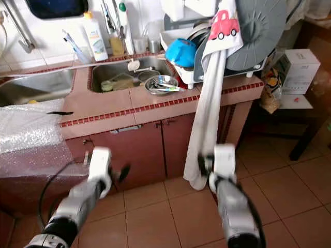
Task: Kitchen organization
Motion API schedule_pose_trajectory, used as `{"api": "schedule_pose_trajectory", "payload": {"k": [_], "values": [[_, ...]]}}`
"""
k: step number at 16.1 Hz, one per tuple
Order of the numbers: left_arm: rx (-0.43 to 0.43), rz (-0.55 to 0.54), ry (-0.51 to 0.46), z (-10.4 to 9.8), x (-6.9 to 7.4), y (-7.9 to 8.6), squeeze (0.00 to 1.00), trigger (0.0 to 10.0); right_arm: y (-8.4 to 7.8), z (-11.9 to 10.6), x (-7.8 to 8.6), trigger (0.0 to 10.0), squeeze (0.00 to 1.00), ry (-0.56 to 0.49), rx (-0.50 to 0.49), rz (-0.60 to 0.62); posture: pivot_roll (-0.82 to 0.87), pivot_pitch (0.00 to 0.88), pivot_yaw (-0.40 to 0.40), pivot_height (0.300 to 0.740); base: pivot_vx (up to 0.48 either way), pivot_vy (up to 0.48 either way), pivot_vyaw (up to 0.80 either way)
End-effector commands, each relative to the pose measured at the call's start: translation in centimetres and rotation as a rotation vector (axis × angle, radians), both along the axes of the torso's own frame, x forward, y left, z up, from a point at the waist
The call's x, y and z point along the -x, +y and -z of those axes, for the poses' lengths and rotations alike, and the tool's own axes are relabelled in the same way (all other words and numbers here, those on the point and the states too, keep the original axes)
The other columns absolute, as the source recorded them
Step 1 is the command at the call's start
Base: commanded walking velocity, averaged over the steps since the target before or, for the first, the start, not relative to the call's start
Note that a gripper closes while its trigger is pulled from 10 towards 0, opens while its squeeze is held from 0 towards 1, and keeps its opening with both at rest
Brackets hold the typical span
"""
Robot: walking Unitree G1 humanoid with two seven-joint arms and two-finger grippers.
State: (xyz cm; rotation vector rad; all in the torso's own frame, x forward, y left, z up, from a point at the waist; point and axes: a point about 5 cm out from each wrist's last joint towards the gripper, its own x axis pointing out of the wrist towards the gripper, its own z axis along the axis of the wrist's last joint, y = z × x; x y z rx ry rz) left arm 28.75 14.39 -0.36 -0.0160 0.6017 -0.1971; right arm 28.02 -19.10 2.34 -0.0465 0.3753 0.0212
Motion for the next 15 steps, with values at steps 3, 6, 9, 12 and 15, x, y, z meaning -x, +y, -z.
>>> {"api": "schedule_pose_trajectory", "payload": {"k": [3,6,9,12,15], "values": [[-0.16,-0.009,0.178,3.9,3.8,2.9,0.0,10.0,-0.1,6.3,4.0,10.0,0.0,0.315,-0.038,0.031,-0.08,0.0,0.102,0.74,0.0,0.0,0.0],[-0.194,0.029,0.337,6.4,7.1,3.6,0.0,10.0,-0.1,9.9,8.6,10.0,0.0,0.546,0.075,-0.043,-0.08,0.0,0.109,0.74,0.0,0.0,0.0],[-0.23,0.108,0.348,6.7,7.8,3.5,0.0,10.0,-0.3,10.8,10.5,10.0,0.0,0.6,0.106,-0.1,-0.07,0.0,0.103,0.74,0.0,0.0,-0.24],[-0.264,0.097,0.403,7.5,9.4,4.7,0.0,10.0,-1.2,11.8,12.9,10.0,0.0,0.678,0.183,-0.146,-0.08,0.0,0.108,0.74,0.0,0.0,-0.77],[-0.283,0.099,0.414,7.6,9.7,5.4,0.0,10.0,-1.3,11.9,13.2,10.0,0.0,0.676,0.17,-0.13,-0.09,0.0,0.114,0.74,0.0,0.0,-0.77]]}}
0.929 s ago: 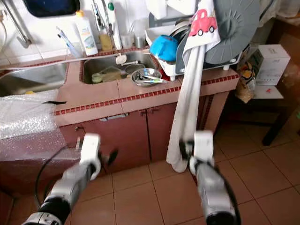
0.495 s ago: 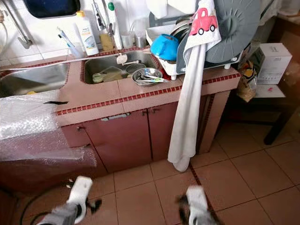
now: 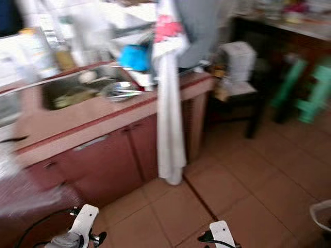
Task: Kitchen organization
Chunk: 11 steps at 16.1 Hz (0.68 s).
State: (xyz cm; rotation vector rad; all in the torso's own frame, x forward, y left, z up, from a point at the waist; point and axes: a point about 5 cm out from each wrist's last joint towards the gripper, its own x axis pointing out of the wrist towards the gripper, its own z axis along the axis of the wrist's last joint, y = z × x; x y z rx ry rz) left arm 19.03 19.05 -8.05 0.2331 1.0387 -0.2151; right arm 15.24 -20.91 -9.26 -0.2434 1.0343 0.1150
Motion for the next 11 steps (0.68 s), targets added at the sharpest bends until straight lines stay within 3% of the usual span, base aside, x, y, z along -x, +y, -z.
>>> {"api": "schedule_pose_trajectory", "payload": {"k": [1,11], "values": [[-0.023,0.004,0.0,-0.1,0.03,0.77,0.0,10.0,0.5,0.26,0.41,10.0,0.0,0.014,-0.015,-0.011,-0.09,0.0,0.117,0.74,0.0,0.0,-0.77],[-0.034,0.045,0.011,0.1,0.33,0.47,0.0,10.0,0.77,0.23,0.2,10.0,0.0,0.009,-0.021,-0.026,-0.1,0.0,0.122,0.74,0.0,0.0,-0.76]]}}
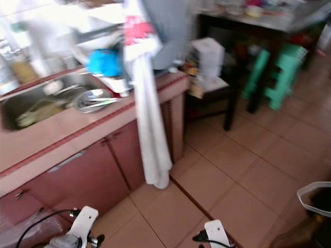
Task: Kitchen organization
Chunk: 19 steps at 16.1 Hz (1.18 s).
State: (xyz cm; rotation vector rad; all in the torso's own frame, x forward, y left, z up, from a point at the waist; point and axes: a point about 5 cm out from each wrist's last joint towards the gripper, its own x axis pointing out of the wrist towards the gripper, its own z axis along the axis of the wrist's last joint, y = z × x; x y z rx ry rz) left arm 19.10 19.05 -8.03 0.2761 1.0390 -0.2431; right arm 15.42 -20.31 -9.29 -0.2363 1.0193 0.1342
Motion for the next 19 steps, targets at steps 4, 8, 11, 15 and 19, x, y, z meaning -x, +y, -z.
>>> {"api": "schedule_pose_trajectory", "payload": {"k": [4,8,11,15,19], "values": [[-0.004,-0.011,0.018,0.37,0.91,0.46,0.0,10.0,-0.08,0.25,0.66,10.0,0.0,0.03,0.004,-0.035,-0.11,0.0,0.107,0.74,0.0,0.0,0.0],[-0.003,-0.027,0.02,0.63,1.32,0.08,0.0,10.0,-0.67,0.2,0.83,10.0,0.0,0.038,0.022,-0.061,-0.13,0.0,0.091,0.74,0.0,0.0,0.0],[-0.001,-0.021,0.023,0.64,1.3,-0.07,0.0,10.0,-0.73,0.09,0.54,10.0,0.0,0.033,0.017,-0.053,-0.14,0.0,0.093,0.74,0.0,0.0,0.0],[-0.003,-0.022,0.03,0.69,1.33,-0.21,0.0,10.0,-0.37,0.24,0.73,10.0,0.0,0.043,0.013,-0.055,-0.14,0.0,0.09,0.74,0.0,0.0,0.0],[-0.001,-0.043,0.027,0.68,1.28,-0.21,0.0,10.0,-0.78,0.24,0.92,10.0,0.0,0.058,0.021,-0.066,-0.13,0.0,0.057,0.74,0.0,0.0,0.0]]}}
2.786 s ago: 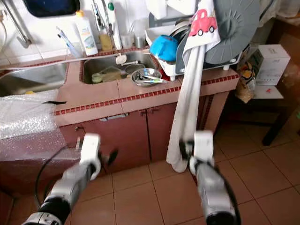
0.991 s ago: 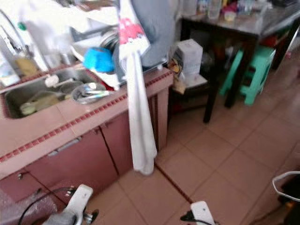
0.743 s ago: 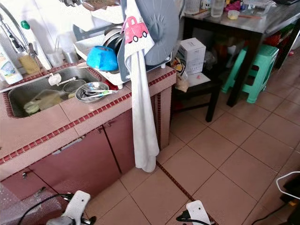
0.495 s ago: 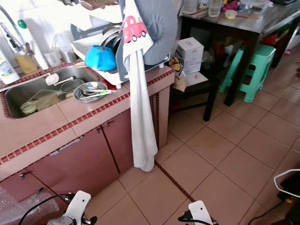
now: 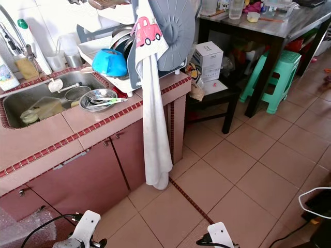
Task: Kitchen organization
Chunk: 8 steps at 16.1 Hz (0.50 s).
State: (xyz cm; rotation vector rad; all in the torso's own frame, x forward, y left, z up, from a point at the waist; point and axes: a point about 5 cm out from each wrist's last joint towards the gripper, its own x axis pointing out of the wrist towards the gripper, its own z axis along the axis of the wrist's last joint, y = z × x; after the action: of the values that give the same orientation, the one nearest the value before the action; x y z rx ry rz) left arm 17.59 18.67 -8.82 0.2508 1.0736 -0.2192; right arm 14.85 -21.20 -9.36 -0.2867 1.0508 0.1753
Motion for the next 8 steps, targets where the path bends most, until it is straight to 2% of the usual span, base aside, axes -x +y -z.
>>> {"api": "schedule_pose_trajectory", "payload": {"k": [1,4,8], "values": [[-0.005,-0.021,-0.012,-0.1,-0.3,0.1,0.0,10.0,-0.2,0.1,0.3,10.0,0.0,0.028,0.007,-0.032,-0.12,0.0,0.046,0.74,0.0,0.0,0.0],[0.006,-0.046,-0.004,0.0,0.1,0.0,0.0,10.0,-0.8,-0.2,-0.1,10.0,0.0,0.024,0.02,-0.03,-0.11,0.0,0.042,0.74,0.0,0.0,0.0],[-0.007,-0.042,0.005,0.1,0.4,0.5,0.0,10.0,0.3,-0.2,-0.8,10.0,0.0,0.006,-0.004,-0.037,-0.11,0.0,0.06,0.74,0.0,0.0,0.0]]}}
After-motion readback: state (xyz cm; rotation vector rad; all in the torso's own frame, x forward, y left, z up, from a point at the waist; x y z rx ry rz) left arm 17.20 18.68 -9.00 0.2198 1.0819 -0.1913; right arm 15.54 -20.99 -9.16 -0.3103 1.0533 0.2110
